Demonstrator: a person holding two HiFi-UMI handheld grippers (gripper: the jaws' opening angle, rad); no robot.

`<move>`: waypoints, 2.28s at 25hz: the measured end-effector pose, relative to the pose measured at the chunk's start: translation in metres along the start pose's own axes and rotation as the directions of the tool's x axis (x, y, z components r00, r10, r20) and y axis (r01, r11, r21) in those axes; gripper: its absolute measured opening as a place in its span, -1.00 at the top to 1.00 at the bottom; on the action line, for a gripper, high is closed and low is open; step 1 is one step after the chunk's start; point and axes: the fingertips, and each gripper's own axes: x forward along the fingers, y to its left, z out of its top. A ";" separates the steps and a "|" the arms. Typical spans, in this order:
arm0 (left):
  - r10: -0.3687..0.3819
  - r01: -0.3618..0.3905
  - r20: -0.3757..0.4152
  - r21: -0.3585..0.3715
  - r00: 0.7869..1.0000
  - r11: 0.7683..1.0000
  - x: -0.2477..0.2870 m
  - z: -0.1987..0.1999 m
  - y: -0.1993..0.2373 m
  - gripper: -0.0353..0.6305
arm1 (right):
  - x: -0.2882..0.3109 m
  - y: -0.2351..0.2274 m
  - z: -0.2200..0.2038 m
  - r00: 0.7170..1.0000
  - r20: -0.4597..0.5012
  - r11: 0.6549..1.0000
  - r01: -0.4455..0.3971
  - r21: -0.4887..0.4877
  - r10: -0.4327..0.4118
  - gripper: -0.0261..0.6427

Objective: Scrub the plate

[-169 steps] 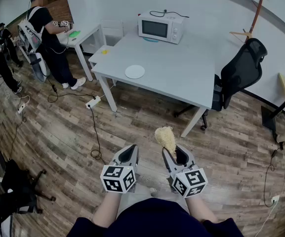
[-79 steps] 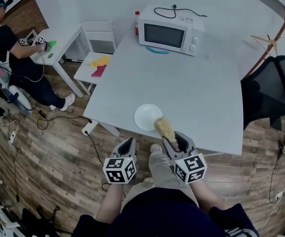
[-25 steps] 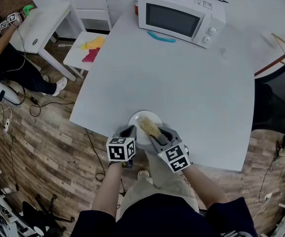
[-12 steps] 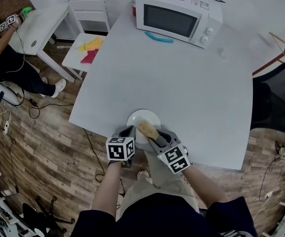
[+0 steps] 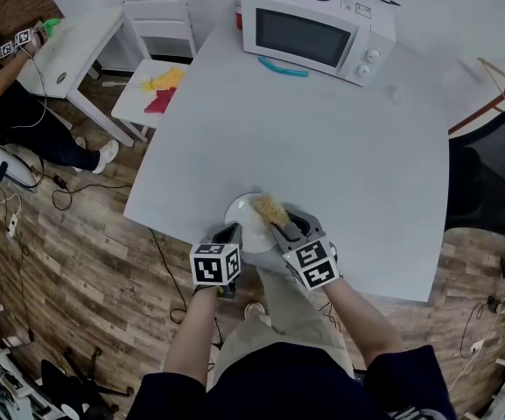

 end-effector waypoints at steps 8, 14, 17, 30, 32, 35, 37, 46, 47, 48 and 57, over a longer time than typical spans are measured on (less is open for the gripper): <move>-0.014 0.014 0.015 -0.032 1.000 0.999 0.000 0.001 0.000 0.84 | -0.004 0.016 -0.009 0.999 -0.019 0.999 -0.029 -0.020 0.029 0.43; -0.024 0.025 0.021 -0.050 0.999 0.998 0.001 0.000 -0.002 0.84 | -0.013 0.045 -0.019 0.995 -0.034 0.996 -0.090 -0.021 0.090 0.43; -0.021 0.022 0.024 -0.050 0.999 0.998 0.001 0.001 -0.001 0.84 | -0.015 0.057 -0.023 0.993 -0.035 0.994 -0.111 -0.014 0.111 0.43; -0.023 0.024 0.016 -0.042 1.000 0.999 0.002 0.001 -0.002 0.84 | -0.008 0.008 -0.009 1.000 -0.023 0.999 -0.016 -0.049 0.015 0.43; -0.023 0.023 0.016 -0.041 1.000 0.999 0.002 0.002 -0.001 0.84 | -0.007 0.001 -0.005 1.000 -0.020 0.999 0.001 -0.053 -0.002 0.43; -0.022 0.023 0.016 -0.041 1.000 0.999 0.002 0.002 -0.001 0.84 | -0.006 -0.001 -0.004 1.000 -0.019 0.999 0.006 -0.054 -0.007 0.43; -0.023 0.024 0.016 -0.040 1.000 0.999 0.003 0.002 -0.001 0.84 | -0.005 0.000 -0.005 1.000 -0.017 0.998 0.011 -0.056 -0.012 0.43; -0.003 0.004 0.011 -0.016 1.000 1.000 -0.008 0.004 -0.002 0.84 | -0.035 0.006 0.008 0.997 0.062 0.999 0.039 0.026 -0.041 0.43; -0.006 0.006 0.021 -0.016 1.000 1.000 -0.011 0.006 -0.004 0.84 | -0.041 0.007 0.009 0.996 0.071 0.999 0.044 0.031 -0.046 0.43; -0.008 0.009 0.031 -0.013 0.999 1.000 -0.016 0.007 -0.006 0.84 | -0.046 0.009 0.010 0.995 0.080 0.998 0.050 0.037 -0.052 0.43; -0.020 0.018 0.099 0.018 0.995 1.000 -0.073 0.001 -0.027 0.84 | -0.098 0.043 0.012 0.981 0.163 0.991 0.090 0.099 -0.105 0.43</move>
